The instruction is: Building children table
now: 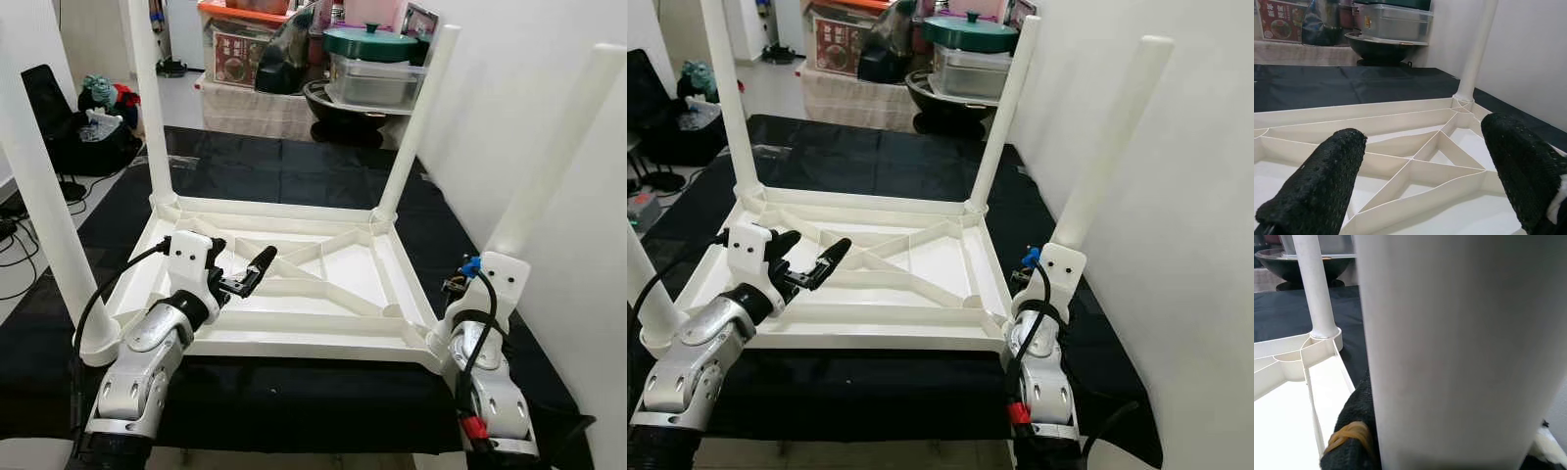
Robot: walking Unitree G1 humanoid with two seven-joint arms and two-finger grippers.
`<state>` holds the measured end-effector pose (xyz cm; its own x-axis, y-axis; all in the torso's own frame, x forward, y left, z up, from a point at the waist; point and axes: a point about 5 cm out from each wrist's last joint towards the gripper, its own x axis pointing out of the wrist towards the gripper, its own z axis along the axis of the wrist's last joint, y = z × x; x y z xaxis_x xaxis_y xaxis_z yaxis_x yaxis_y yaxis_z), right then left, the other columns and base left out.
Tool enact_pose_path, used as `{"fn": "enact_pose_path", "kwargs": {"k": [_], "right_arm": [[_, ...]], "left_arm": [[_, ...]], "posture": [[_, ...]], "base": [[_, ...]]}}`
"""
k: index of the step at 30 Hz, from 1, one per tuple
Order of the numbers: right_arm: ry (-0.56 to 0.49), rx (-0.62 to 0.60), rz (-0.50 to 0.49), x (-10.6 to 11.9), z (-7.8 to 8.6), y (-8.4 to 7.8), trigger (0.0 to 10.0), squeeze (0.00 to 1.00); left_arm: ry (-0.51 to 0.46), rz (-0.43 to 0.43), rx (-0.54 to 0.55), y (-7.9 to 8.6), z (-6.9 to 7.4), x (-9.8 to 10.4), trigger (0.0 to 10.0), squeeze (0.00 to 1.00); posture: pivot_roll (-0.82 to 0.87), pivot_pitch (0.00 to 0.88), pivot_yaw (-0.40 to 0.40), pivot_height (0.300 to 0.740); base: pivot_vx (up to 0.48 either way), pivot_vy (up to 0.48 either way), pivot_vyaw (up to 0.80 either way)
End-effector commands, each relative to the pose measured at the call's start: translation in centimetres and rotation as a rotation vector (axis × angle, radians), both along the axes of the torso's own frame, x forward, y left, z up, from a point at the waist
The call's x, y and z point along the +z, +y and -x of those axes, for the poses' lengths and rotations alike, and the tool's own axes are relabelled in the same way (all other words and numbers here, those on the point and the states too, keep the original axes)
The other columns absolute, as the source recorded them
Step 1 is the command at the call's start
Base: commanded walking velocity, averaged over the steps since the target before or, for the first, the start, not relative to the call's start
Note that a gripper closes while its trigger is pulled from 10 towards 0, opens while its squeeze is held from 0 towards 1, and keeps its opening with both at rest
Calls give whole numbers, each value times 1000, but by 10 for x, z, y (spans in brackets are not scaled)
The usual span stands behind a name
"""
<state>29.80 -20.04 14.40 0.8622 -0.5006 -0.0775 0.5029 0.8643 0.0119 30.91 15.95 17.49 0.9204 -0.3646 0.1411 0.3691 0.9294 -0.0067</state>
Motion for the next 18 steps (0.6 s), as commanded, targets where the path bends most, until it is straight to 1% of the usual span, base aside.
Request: {"fn": "enact_pose_path", "kwargs": {"k": [1,7,13,14,15,16,17,18], "right_arm": [[303,-146,-21,-57,26,-25,10000,0],[300,-148,-21,-57,26,-24,10000,0],[274,-133,-22,-54,25,-23,10000,0],[267,-137,-22,-53,25,-23,10000,184],[267,-137,-22,-53,25,-23,10000,184],[262,-140,-21,-52,25,-24,10000,667],[262,-140,-21,-52,25,-24,10000,667],[255,-144,-16,-50,25,-25,10000,718]], "left_arm": [[-8,-13,-4,0,-2,1,10000,0],[-8,-13,-6,-1,-2,1,10000,0],[-9,-15,-8,-1,-3,1,10000,0],[-10,-15,-9,-1,-3,1,10000,0],[-10,-15,-9,-1,-3,1,10000,0],[-10,-15,-10,-1,-3,1,10000,0],[-10,-15,-10,-1,-3,1,10000,0],[-10,-15,-11,-1,-3,1,10000,0]], "posture": [[75,0,-96,740],[75,0,-95,740],[76,0,-95,740],[76,0,-95,740],[76,0,-95,740],[76,0,-95,740],[76,0,-95,740],[74,0,-91,740]], "base": [[0,0,0],[0,0,0],[0,0,0],[0,0,0],[0,0,0],[0,0,0],[0,0,0],[0,0,0]]}}
